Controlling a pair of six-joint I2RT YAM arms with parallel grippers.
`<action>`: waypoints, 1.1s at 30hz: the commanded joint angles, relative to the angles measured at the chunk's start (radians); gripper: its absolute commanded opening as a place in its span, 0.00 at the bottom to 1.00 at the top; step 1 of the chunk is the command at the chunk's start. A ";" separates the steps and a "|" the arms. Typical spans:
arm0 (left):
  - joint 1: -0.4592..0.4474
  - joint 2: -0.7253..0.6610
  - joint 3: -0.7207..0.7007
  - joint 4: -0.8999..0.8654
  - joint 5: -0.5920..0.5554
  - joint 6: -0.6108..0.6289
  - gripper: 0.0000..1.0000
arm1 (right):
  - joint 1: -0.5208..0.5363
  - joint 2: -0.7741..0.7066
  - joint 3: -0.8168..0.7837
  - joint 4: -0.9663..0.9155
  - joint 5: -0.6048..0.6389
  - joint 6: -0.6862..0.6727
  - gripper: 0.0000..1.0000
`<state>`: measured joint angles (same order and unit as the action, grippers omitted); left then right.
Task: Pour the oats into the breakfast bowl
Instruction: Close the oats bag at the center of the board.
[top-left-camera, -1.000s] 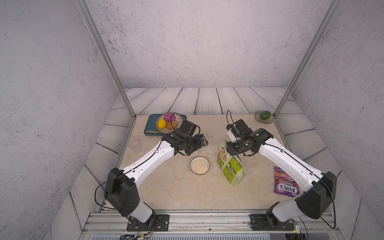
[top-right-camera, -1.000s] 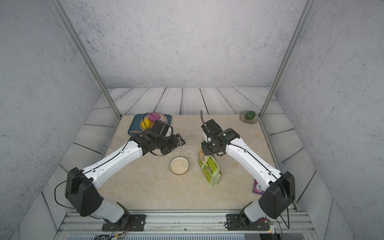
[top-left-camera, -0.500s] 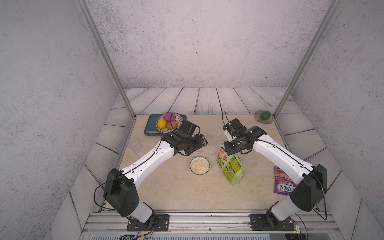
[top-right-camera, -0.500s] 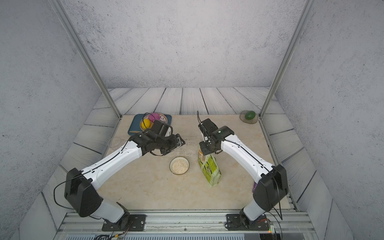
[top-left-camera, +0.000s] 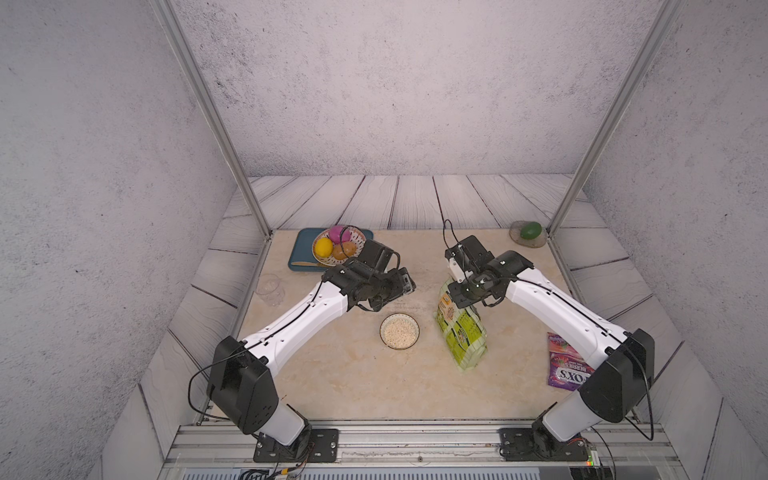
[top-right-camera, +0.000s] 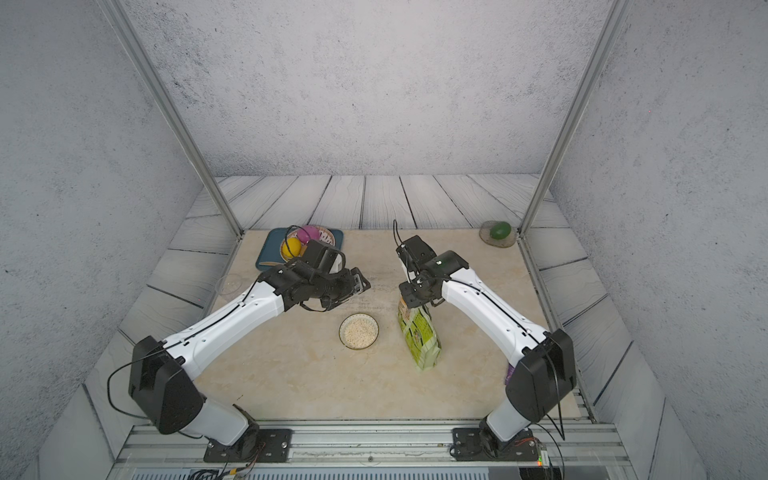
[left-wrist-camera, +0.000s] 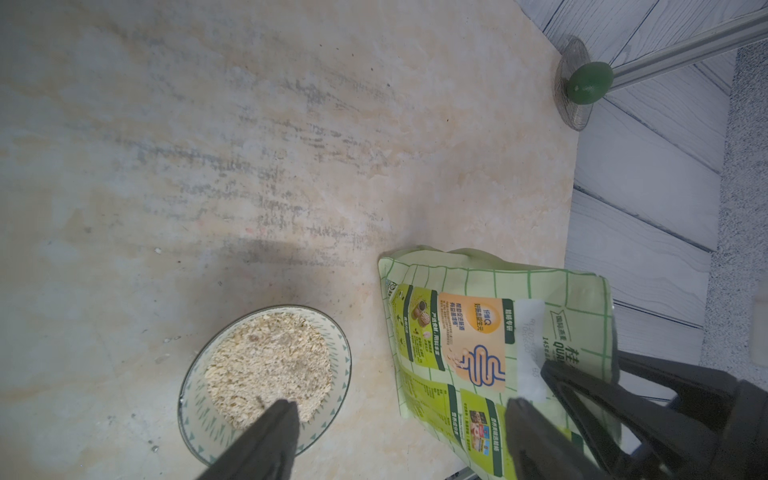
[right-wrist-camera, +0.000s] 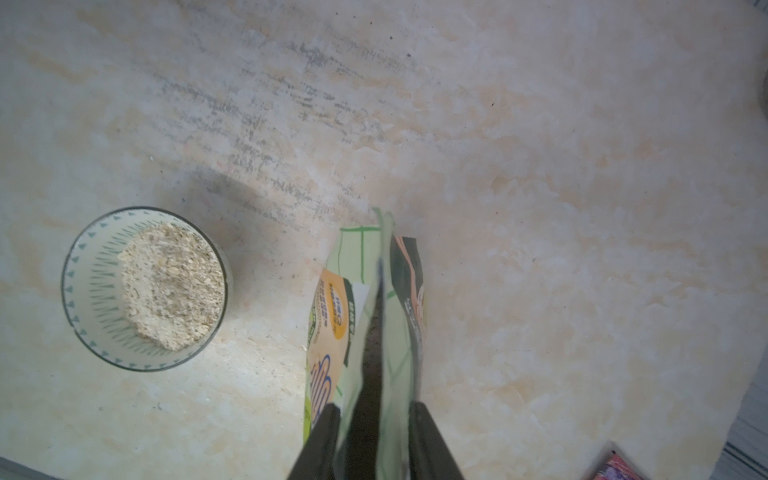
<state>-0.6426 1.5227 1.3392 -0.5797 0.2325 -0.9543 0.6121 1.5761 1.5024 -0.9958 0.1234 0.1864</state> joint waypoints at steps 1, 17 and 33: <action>-0.005 -0.026 0.014 -0.016 -0.002 -0.002 0.83 | -0.002 0.027 0.044 0.006 0.005 -0.022 0.32; -0.006 -0.060 -0.012 -0.020 -0.018 -0.006 0.83 | -0.003 0.081 0.190 -0.030 0.000 -0.040 0.00; -0.005 -0.061 -0.009 -0.017 -0.010 -0.009 0.83 | -0.002 0.007 0.052 -0.177 -0.053 0.013 0.39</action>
<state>-0.6426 1.4799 1.3361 -0.5808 0.2256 -0.9657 0.6121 1.6073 1.5562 -1.1370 0.0929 0.1841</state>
